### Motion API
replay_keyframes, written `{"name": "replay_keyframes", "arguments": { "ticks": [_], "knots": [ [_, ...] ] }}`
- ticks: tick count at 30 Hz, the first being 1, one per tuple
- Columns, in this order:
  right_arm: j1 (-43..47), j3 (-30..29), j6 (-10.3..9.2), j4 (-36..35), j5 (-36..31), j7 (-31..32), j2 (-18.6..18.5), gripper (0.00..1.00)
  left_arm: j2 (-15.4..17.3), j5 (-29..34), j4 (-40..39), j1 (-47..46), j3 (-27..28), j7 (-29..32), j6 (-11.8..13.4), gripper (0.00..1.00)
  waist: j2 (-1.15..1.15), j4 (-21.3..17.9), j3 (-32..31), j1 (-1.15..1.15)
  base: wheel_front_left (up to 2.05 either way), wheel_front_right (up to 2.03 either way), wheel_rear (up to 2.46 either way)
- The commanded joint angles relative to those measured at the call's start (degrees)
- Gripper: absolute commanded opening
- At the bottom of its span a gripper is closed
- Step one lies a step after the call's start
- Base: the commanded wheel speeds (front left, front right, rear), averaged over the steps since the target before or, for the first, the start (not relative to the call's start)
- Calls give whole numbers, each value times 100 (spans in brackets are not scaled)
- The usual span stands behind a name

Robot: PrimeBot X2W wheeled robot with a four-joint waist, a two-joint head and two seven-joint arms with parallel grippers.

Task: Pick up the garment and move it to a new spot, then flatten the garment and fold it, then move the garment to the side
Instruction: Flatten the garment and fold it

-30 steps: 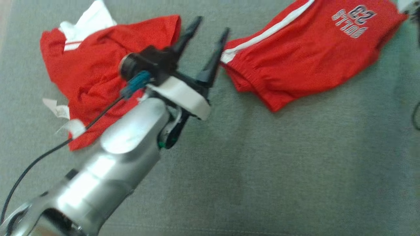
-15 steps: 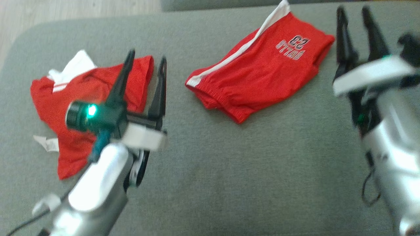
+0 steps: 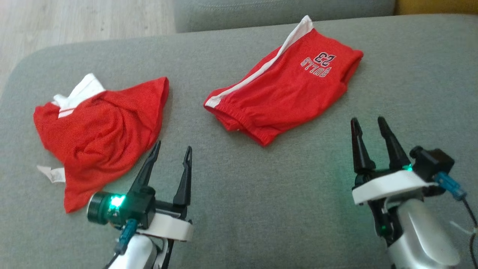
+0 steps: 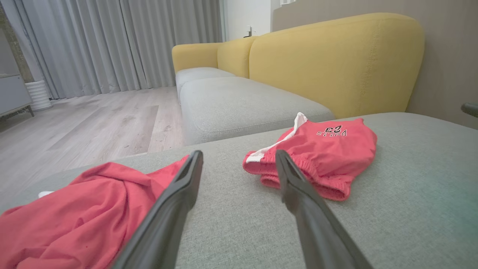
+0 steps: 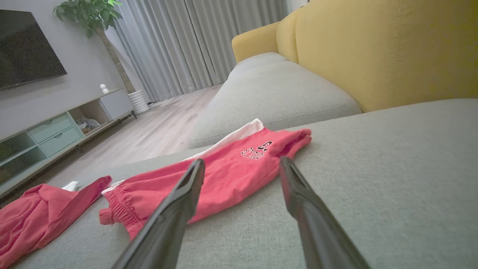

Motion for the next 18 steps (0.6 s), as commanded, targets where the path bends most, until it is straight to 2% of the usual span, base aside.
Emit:
{"name": "replay_keyframes", "arguments": {
  "ticks": [1,9,12,18],
  "knots": [
    [-303,26,19,-253,-81,27,64,100,0,92,-184,-308,312,-29,-80,100,0,116,139,0,0,0,0],
    [-1462,-781,19,-39,-521,806,-68,100,-318,371,-130,-635,493,-29,-436,100,0,574,803,0,0,0,0],
    [-2122,-1283,19,377,-804,1224,-168,100,-421,464,-96,-762,540,-29,-559,100,0,775,1081,0,0,0,0],
    [-3338,-2376,19,1665,-1687,2050,-419,100,-648,639,-27,-965,612,-29,-768,100,0,1119,1483,0,0,0,0]
  ]
}}
